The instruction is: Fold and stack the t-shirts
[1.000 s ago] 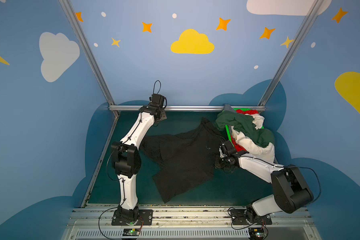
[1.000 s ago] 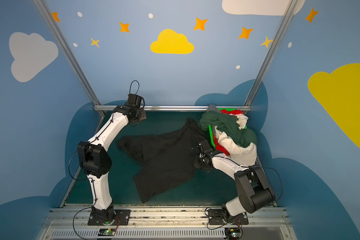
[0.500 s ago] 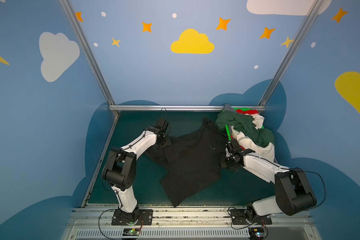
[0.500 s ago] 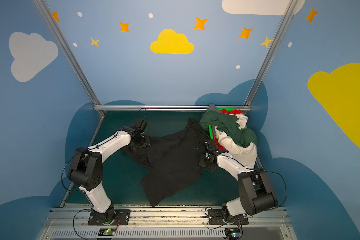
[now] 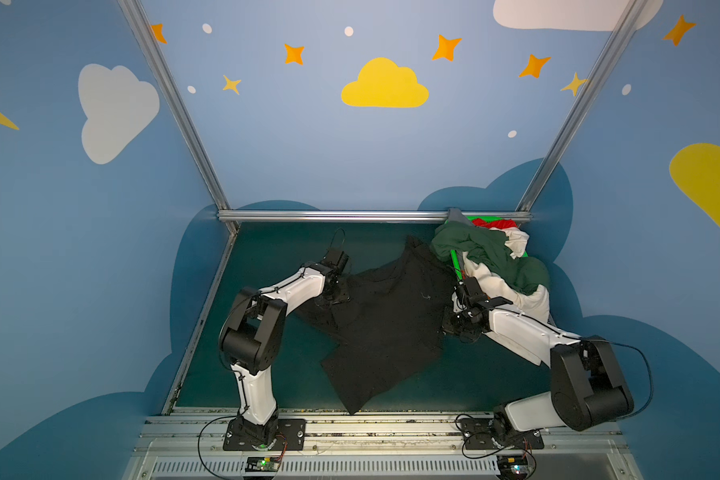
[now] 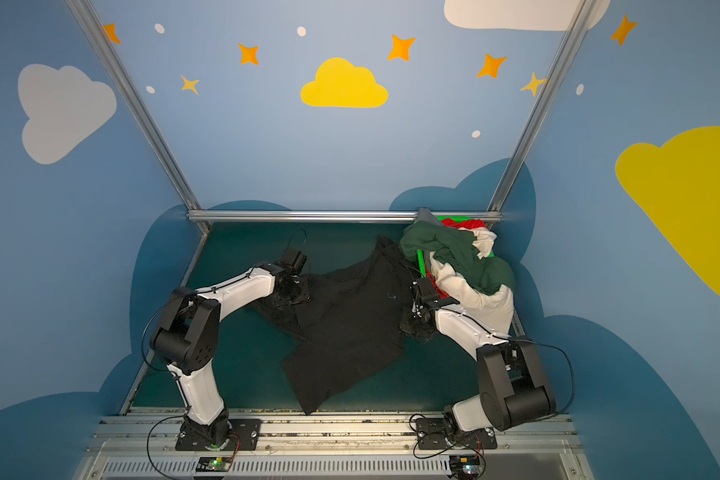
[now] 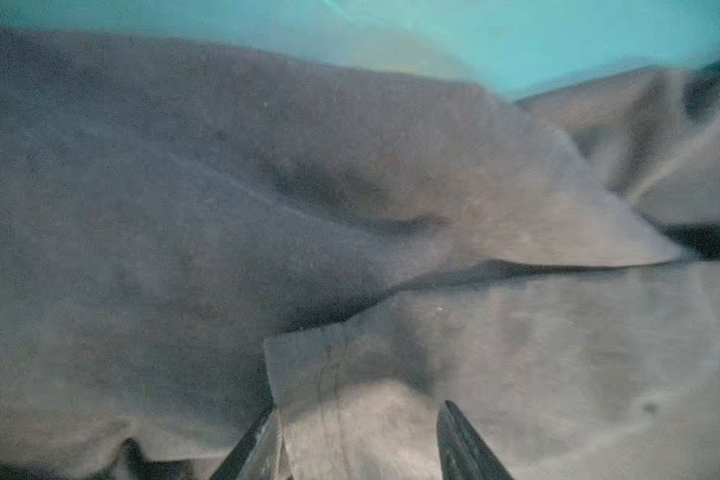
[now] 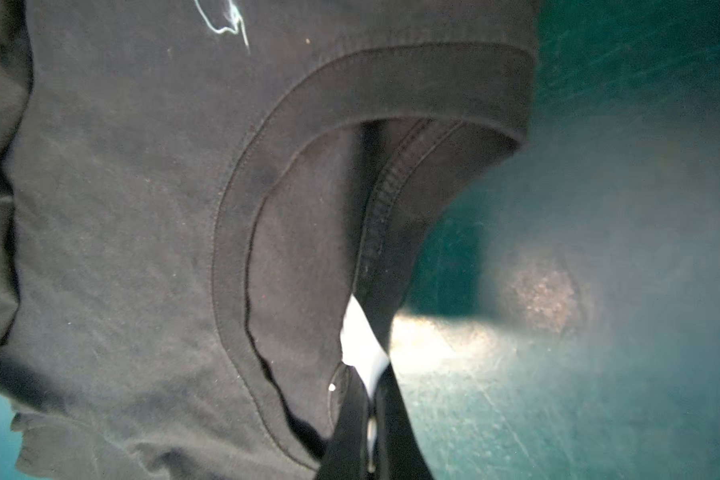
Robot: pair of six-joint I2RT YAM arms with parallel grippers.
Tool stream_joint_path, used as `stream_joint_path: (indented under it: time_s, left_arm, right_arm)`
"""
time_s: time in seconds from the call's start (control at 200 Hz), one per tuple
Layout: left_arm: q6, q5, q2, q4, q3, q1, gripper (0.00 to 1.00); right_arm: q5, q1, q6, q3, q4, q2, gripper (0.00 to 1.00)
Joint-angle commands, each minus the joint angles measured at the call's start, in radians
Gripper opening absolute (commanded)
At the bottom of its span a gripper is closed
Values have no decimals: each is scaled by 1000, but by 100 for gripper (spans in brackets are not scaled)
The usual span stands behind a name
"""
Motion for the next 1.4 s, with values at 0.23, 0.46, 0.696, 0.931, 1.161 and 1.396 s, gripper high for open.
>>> stream_joint_path:
  time_s: [0.23,0.46,0.696,0.931,1.161,1.396]
  left_arm:
    - [25,-96,62,-61,106,-23,62]
    - [32,-202,93,-101,135,-43,65]
    - [31,-371,96,-120,120,-95,70]
    - [7,-224,140,-55,114,-90,65]
    - [2,-210,169,-61,132,-83,50]
    - [-4,-217,127,-69,119,-76,20]
  right_arm:
    - [-14,-5,18,-10,17,-4,0]
    - [-18,-5,16,-13,16,-21,0]
    - [-19,-5,20,-13,17,-19,0]
    - [-28,-5,22,-19,27,-20,0]
    - [-33,-5,24,-27,37,-26,0]
    - [-31,-5,28,-38,45,-19,0]
